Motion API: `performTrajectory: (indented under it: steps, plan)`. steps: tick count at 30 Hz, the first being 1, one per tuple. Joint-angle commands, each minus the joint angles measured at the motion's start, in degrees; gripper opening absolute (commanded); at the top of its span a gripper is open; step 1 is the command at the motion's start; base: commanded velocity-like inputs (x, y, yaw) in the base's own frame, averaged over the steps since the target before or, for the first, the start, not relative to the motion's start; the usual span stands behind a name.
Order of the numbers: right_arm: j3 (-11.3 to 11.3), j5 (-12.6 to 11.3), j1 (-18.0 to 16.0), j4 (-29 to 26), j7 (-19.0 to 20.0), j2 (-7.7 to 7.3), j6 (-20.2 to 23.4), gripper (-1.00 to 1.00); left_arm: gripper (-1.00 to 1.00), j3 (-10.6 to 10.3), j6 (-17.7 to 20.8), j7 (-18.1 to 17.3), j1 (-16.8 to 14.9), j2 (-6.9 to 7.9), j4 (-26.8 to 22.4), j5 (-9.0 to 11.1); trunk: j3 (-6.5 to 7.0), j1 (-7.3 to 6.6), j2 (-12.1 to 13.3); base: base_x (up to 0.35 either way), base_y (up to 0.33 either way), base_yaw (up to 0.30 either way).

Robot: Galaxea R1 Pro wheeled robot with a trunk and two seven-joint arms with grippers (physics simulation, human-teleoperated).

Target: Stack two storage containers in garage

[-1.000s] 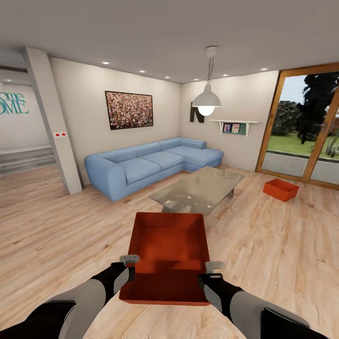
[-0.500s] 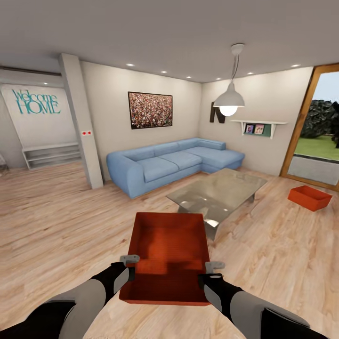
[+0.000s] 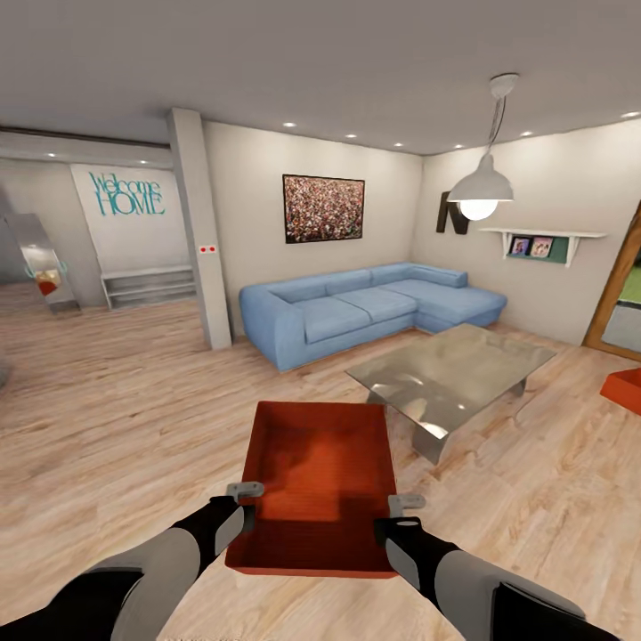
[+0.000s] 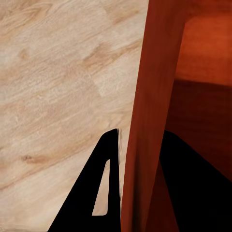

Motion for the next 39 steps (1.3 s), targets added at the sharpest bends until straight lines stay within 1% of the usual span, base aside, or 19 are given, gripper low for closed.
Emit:
performTrajectory:
  steps: [1,32,39]
  plan:
    - [-0.93,1.27,-0.12,-0.10,-0.57,-0.51,0.29,-1.00,-1.00,-1.64,0.43,0.47,0.01,0.00,0.10,0.04,-0.09,0.01,-0.08,0.000,0.000,0.270]
    - [-0.99,1.25,-0.10,-0.10,-0.58,-0.61,0.29,-1.00,-1.00,-1.64,0.43,0.47,0.01,0.00,0.10,0.04,-0.09,0.01,-0.08,0.000,0.000,0.270]
    - [-1.01,1.25,-0.11,-0.10,-0.56,-0.61,0.29,-1.00,-1.00,-1.64,0.43,-0.01,0.02,0.00,0.10,0.04,-0.09,0.01,-0.08,0.000,0.000,0.270]
